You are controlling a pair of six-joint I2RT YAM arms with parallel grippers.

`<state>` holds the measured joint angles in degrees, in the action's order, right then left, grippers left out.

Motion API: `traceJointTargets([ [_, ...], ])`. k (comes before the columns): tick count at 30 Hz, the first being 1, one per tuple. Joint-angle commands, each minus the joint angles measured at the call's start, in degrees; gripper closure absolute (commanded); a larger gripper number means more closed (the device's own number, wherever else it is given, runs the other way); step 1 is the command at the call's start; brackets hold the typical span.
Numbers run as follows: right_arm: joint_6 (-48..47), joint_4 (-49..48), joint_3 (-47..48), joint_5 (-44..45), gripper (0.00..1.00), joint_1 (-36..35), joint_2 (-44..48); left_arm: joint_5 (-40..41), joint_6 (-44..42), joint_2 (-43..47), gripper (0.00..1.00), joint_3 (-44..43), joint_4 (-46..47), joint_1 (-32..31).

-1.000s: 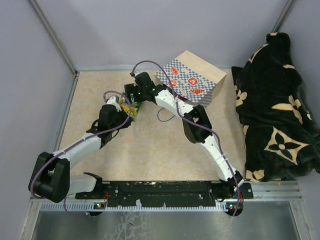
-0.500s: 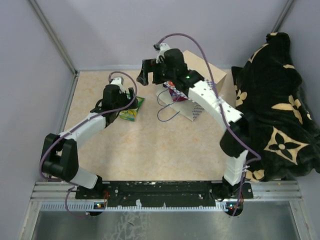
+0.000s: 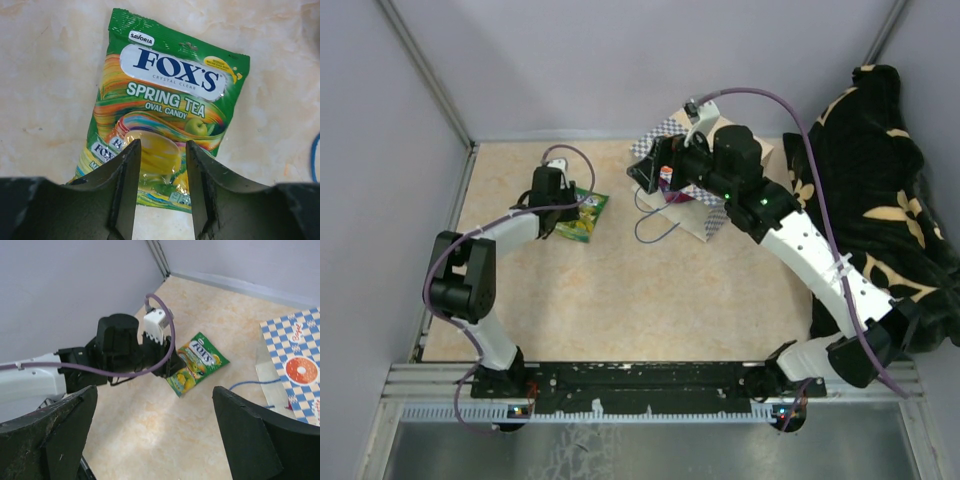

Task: Take the snacks out of the paper bag
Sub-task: Adjust the snack at the center of the board, then move the snack to the corner of the board.

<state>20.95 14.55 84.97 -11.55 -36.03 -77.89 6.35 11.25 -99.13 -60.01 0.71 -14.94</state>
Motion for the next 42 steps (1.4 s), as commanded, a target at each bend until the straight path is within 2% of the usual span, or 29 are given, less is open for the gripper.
traceJointTargets([
  [1, -1.5, -1.6, -4.2, 1.5, 0.01, 0.6, 4.2, -1.5, -1.2, -3.1, 0.53, -3.4, -0.6, 0.6],
  [7, -2.5, -0.2, -7.2, 2.7, 0.01, 0.6, 6.2, -0.8, -0.5, -7.9, 0.57, -7.2, -3.2, 0.9],
  [10, -2.9, -0.3, -8.5, 3.0, 0.01, 0.7, 7.3, 0.9, 1.1, -10.2, 0.65, -8.0, -4.4, 1.9],
  [12, -3.3, -0.3, -8.9, 3.1, 0.01, 0.7, 7.8, 1.5, 2.5, -11.6, 0.66, -8.3, -5.3, 2.8],
  [17, -3.4, -0.9, -10.2, 3.1, 0.01, 1.2, 8.8, 2.3, 3.7, -13.7, 0.66, -9.9, -7.4, 5.7],
  [24, -3.4, -1.8, -12.8, 2.5, 0.01, 1.3, 10.5, 6.1, -0.5, -15.8, 0.65, -16.2, -11.6, 8.3],
  [33, -3.3, -2.1, -15.3, 1.3, 0.01, 1.7, 11.4, 3.3, -4.6, -21.1, 0.63, -26.0, -14.4, 13.2],
  [42, -1.4, -4.7, -18.1, -0.9, 0.01, 1.8, 11.4, 2.3, -10.0, -29.7, 0.59, -39.3, -18.4, 16.8],
])
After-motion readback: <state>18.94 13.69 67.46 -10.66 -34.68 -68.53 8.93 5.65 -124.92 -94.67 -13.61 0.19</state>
